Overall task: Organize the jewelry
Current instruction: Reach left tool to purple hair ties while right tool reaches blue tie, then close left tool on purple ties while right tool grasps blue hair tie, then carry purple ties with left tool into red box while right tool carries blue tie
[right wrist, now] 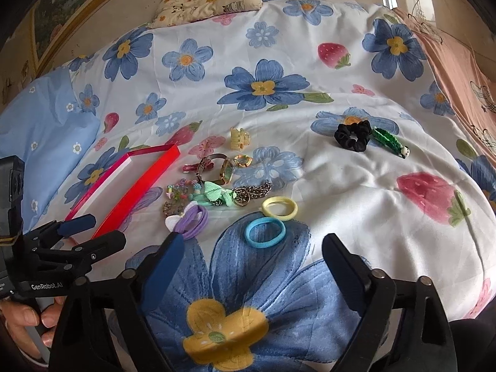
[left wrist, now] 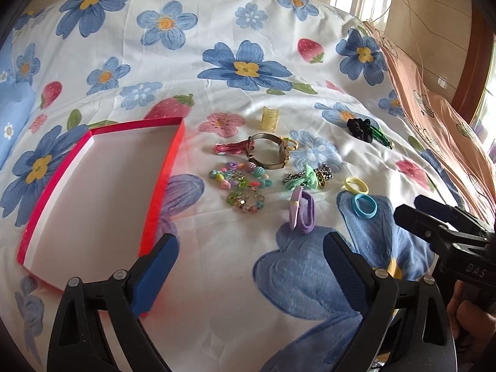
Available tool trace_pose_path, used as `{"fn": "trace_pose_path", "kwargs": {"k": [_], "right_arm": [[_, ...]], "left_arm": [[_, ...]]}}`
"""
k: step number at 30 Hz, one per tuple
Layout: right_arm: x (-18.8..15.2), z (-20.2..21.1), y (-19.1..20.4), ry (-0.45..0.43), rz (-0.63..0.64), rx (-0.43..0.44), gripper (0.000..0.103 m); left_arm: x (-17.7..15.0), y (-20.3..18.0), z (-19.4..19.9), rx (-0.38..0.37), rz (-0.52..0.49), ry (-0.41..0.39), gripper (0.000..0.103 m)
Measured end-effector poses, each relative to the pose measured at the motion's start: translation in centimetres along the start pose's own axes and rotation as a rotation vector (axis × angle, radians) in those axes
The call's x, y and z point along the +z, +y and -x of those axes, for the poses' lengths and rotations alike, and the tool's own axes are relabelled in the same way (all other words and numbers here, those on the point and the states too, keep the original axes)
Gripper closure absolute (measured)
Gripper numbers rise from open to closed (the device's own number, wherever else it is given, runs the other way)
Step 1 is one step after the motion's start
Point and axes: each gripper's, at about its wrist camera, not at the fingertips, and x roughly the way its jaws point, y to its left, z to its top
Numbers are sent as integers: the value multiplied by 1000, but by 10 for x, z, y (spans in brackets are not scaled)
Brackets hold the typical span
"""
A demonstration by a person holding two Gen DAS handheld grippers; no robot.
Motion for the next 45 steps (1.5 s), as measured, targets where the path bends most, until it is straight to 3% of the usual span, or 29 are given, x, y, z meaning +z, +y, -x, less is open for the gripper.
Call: {"fn": "trace_pose_path", "kwargs": {"k": [3, 7, 11, 18, 24, 26, 28, 45], "right_arm": [[1, -8, -2, 17, 7, -8, 32], [2, -17, -5, 24, 0, 11, 38], [3, -28, -7, 55, -15, 23, 51], [8, -49, -11, 110, -15, 4, 59], [6, -63, -11, 120, -23, 18, 82], [6, -63, -11, 115, -29, 25, 93], [5, -62, -11, 110, -34, 29, 98], [17, -33, 19, 53, 20, 97, 101]], "left_arm": [[8, -3, -11, -13, -9, 8, 11], [15, -8, -26, -35, -25, 24, 20], [20, -12, -45, -45, -31, 55, 29], [29, -12, -81, -83, -14, 124, 39], [31, -12, -100, -114, -29, 145, 65], [31, -12, -102, -126, -30, 151, 83], [31, -11, -101, -138, -22, 152, 88], [20, 14, -39, -165, 40, 82, 90]]}}
